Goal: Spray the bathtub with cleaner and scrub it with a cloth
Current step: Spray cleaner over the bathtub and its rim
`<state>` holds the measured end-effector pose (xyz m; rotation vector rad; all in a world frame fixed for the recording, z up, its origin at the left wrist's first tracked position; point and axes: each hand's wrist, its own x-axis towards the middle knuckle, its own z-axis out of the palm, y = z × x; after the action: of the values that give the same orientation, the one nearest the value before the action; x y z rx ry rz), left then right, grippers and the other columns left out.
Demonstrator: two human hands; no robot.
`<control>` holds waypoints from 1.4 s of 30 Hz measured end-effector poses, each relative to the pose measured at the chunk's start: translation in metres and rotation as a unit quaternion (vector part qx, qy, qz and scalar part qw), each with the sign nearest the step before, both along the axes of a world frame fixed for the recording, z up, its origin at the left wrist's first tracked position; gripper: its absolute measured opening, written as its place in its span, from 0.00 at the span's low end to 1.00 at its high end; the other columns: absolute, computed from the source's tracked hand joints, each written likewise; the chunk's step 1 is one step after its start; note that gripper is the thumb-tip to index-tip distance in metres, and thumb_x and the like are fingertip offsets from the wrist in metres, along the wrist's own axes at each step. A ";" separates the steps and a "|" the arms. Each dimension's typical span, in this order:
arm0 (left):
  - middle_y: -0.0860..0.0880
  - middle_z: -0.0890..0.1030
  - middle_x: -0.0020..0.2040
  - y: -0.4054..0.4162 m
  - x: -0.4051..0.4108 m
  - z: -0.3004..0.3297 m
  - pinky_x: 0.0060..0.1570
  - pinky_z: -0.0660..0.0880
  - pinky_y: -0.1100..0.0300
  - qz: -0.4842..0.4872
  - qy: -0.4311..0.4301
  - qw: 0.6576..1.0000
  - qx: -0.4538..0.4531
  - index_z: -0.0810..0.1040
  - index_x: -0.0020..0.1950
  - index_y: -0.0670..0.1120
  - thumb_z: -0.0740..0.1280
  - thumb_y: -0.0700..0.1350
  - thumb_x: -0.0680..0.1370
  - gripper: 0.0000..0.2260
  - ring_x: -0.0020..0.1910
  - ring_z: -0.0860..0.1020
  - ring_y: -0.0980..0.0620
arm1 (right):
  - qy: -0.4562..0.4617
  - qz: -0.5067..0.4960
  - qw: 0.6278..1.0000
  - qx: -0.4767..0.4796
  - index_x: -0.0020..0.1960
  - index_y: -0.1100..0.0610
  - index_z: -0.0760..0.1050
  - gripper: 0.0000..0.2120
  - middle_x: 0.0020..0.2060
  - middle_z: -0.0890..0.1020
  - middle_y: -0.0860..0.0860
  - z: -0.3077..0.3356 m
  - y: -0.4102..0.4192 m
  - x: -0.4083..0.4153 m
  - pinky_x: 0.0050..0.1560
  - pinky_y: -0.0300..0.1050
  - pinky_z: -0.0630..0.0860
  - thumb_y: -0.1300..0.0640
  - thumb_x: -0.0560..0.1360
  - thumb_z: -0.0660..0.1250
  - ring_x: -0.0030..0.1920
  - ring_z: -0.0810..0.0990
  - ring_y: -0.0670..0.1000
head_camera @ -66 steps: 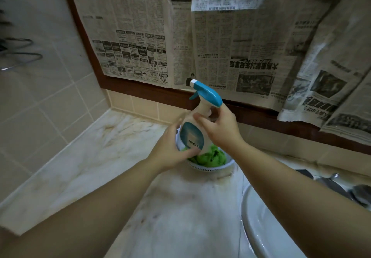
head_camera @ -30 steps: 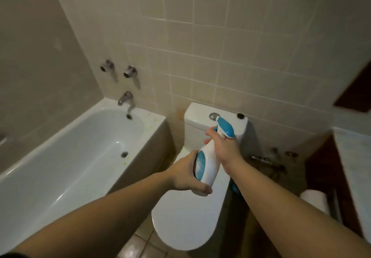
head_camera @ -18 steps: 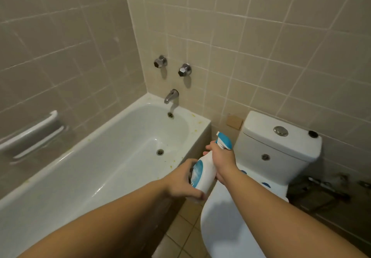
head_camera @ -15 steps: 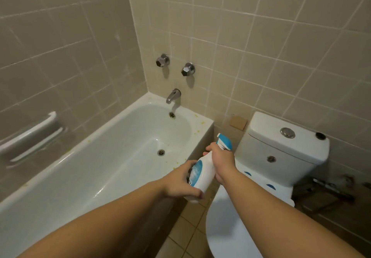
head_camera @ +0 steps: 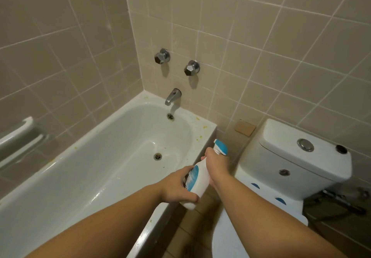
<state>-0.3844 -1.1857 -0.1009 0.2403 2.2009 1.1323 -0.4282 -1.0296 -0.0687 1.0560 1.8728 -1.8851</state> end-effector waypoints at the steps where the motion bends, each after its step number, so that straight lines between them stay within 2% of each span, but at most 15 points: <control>1: 0.58 0.73 0.60 -0.002 -0.007 -0.001 0.52 0.79 0.67 0.003 -0.003 1.000 -0.002 0.60 0.69 0.65 0.78 0.55 0.72 0.34 0.56 0.78 0.54 | 0.001 0.009 1.000 0.002 0.58 0.58 0.76 0.15 0.49 0.84 0.58 -0.002 -0.003 -0.008 0.39 0.48 0.81 0.54 0.74 0.69 0.46 0.84 0.59; 4: 0.57 0.73 0.62 -0.010 -0.028 -0.005 0.55 0.80 0.65 0.025 -0.016 1.000 -0.004 0.59 0.74 0.62 0.79 0.58 0.69 0.40 0.57 0.78 0.53 | 0.006 0.040 0.999 0.008 0.58 0.57 0.77 0.14 0.49 0.83 0.58 -0.005 -0.014 -0.037 0.39 0.48 0.80 0.54 0.74 0.70 0.44 0.83 0.58; 7: 0.57 0.72 0.64 -0.021 -0.053 -0.005 0.60 0.80 0.59 0.049 -0.019 0.999 -0.010 0.58 0.76 0.61 0.79 0.62 0.66 0.45 0.60 0.77 0.50 | -0.006 0.081 0.996 0.019 0.55 0.54 0.74 0.13 0.50 0.82 0.59 -0.003 -0.030 -0.071 0.49 0.54 0.84 0.54 0.72 0.70 0.47 0.83 0.58; 9: 0.57 0.71 0.65 -0.031 -0.071 -0.005 0.61 0.80 0.59 0.066 -0.018 0.998 -0.014 0.57 0.76 0.61 0.79 0.63 0.66 0.46 0.60 0.77 0.50 | -0.003 0.100 0.995 0.014 0.55 0.53 0.72 0.13 0.49 0.80 0.59 0.000 -0.043 -0.093 0.52 0.55 0.83 0.54 0.72 0.69 0.47 0.82 0.58; 14: 0.56 0.72 0.64 -0.062 -0.108 -0.001 0.61 0.80 0.56 0.110 -0.011 0.994 -0.026 0.58 0.75 0.63 0.79 0.65 0.64 0.46 0.60 0.78 0.48 | 0.019 0.137 0.990 -0.003 0.57 0.52 0.73 0.12 0.49 0.81 0.58 0.003 -0.077 -0.139 0.45 0.50 0.81 0.53 0.76 0.70 0.46 0.82 0.57; 18: 0.55 0.73 0.64 -0.084 -0.128 0.005 0.60 0.80 0.59 0.139 -0.006 0.990 -0.028 0.58 0.76 0.60 0.79 0.62 0.67 0.44 0.60 0.78 0.49 | 0.022 0.171 0.985 -0.005 0.57 0.54 0.74 0.14 0.46 0.81 0.58 0.006 -0.106 -0.170 0.39 0.49 0.79 0.56 0.72 0.69 0.42 0.82 0.58; 22: 0.54 0.74 0.64 -0.107 -0.137 0.006 0.61 0.80 0.56 0.179 -0.003 0.984 -0.025 0.59 0.76 0.59 0.79 0.59 0.68 0.43 0.61 0.78 0.48 | 0.037 0.187 0.982 -0.003 0.55 0.55 0.75 0.12 0.47 0.82 0.59 0.002 -0.138 -0.188 0.42 0.51 0.81 0.56 0.72 0.69 0.42 0.82 0.59; 25: 0.54 0.74 0.64 -0.127 -0.138 0.006 0.58 0.81 0.59 0.201 -0.001 0.979 -0.033 0.59 0.76 0.58 0.80 0.56 0.69 0.42 0.60 0.78 0.49 | 0.035 0.209 0.977 -0.029 0.56 0.53 0.76 0.12 0.47 0.83 0.57 -0.001 -0.159 -0.195 0.41 0.50 0.81 0.56 0.73 0.71 0.42 0.82 0.58; 29: 0.55 0.74 0.63 -0.147 -0.133 0.001 0.58 0.81 0.59 0.220 -0.002 0.975 -0.035 0.61 0.74 0.59 0.80 0.56 0.69 0.40 0.59 0.78 0.50 | 0.010 0.248 0.968 -0.019 0.58 0.51 0.74 0.16 0.48 0.83 0.58 -0.008 -0.184 -0.196 0.39 0.51 0.81 0.55 0.71 0.71 0.44 0.84 0.60; 33: 0.56 0.73 0.63 -0.168 -0.120 -0.007 0.56 0.81 0.61 0.250 -0.014 0.967 -0.039 0.60 0.76 0.58 0.80 0.56 0.69 0.41 0.58 0.78 0.51 | 0.010 0.278 0.960 -0.022 0.53 0.53 0.77 0.11 0.50 0.84 0.59 -0.014 -0.211 -0.188 0.50 0.61 0.84 0.57 0.71 0.71 0.46 0.84 0.61; 35: 0.56 0.73 0.63 -0.178 -0.111 -0.010 0.55 0.80 0.62 0.261 -0.021 0.964 -0.043 0.60 0.76 0.58 0.80 0.56 0.69 0.41 0.58 0.78 0.51 | 0.005 0.296 0.955 -0.020 0.54 0.53 0.78 0.13 0.50 0.84 0.60 -0.018 -0.225 -0.182 0.52 0.63 0.83 0.56 0.70 0.71 0.48 0.85 0.63; 39: 0.55 0.73 0.64 -0.196 -0.088 -0.018 0.57 0.81 0.58 0.290 -0.030 0.955 -0.043 0.60 0.75 0.58 0.80 0.57 0.69 0.41 0.59 0.78 0.50 | 0.002 0.323 0.946 -0.010 0.53 0.52 0.76 0.12 0.48 0.84 0.55 -0.029 -0.253 -0.163 0.52 0.62 0.83 0.53 0.70 0.69 0.47 0.84 0.61; 42: 0.54 0.74 0.64 -0.214 -0.063 -0.024 0.59 0.81 0.55 0.316 -0.038 0.947 -0.045 0.60 0.76 0.57 0.80 0.58 0.68 0.43 0.60 0.78 0.49 | 0.003 0.350 0.937 -0.015 0.56 0.53 0.78 0.15 0.49 0.85 0.55 -0.037 -0.275 -0.144 0.47 0.56 0.84 0.53 0.70 0.69 0.47 0.85 0.60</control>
<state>-0.4475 -1.4001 -0.1246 -0.5830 2.3138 1.3265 -0.5720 -1.3049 -0.1054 0.2876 1.8678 -1.4752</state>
